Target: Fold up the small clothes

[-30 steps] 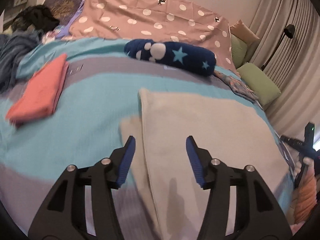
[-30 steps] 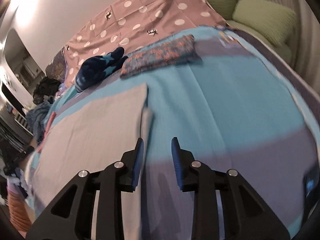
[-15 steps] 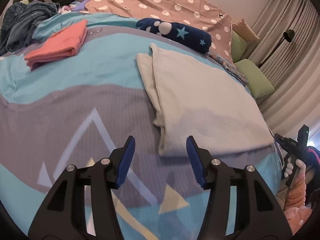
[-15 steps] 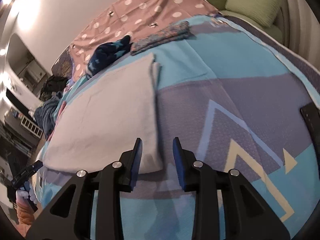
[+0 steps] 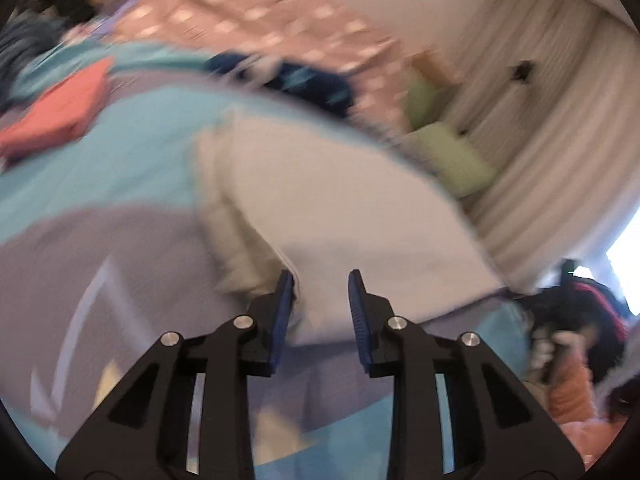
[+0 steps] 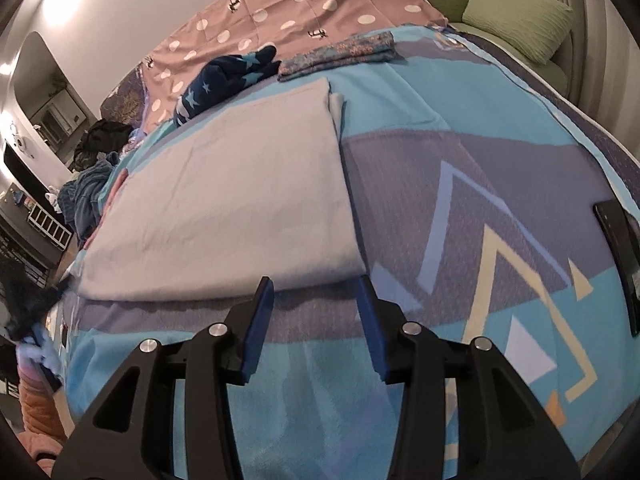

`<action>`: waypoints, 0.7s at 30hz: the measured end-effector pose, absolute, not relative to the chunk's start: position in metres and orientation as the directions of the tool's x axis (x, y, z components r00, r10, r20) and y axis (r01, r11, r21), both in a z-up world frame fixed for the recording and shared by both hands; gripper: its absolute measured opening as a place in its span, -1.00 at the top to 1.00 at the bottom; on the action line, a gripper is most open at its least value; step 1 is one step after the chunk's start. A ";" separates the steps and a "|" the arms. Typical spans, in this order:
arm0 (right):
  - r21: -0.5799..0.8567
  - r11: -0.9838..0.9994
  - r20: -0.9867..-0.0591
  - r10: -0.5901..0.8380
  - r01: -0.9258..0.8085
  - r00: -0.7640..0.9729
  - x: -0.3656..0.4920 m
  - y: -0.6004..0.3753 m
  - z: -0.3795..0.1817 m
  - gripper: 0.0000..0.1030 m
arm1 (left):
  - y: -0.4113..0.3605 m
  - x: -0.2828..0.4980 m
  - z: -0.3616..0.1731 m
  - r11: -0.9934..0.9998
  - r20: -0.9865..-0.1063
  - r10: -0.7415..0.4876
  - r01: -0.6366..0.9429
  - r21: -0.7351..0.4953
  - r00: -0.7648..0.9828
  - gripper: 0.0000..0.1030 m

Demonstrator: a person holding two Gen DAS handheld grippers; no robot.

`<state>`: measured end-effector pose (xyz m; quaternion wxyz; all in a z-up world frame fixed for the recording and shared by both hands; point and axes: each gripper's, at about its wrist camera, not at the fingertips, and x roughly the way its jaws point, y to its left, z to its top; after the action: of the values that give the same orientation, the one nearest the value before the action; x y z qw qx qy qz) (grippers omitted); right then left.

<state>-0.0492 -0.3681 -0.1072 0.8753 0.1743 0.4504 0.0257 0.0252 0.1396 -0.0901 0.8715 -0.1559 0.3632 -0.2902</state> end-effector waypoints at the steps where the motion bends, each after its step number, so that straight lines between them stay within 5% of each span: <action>1: 0.321 0.940 -0.782 0.193 0.117 0.593 -0.050 -0.366 -0.106 0.15 | 0.136 0.024 -0.085 0.781 -0.535 -0.623 0.413 -0.468 0.571 0.30; 9: 0.177 0.983 -0.756 0.105 0.047 0.646 -0.049 -0.322 -0.072 0.15 | 0.152 0.018 -0.110 0.811 -0.581 -0.582 0.355 -0.465 0.568 0.16; 21: -0.013 0.805 -0.751 0.383 -0.593 0.537 -0.031 -0.081 -0.074 0.12 | 0.216 -0.007 -0.139 0.850 -0.616 -0.490 0.184 -0.493 0.617 0.12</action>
<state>-0.0310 -0.0815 -0.0736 0.8664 -0.1341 0.3900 0.2816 -0.0072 0.2163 -0.1394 0.8778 -0.1947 0.3933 -0.1921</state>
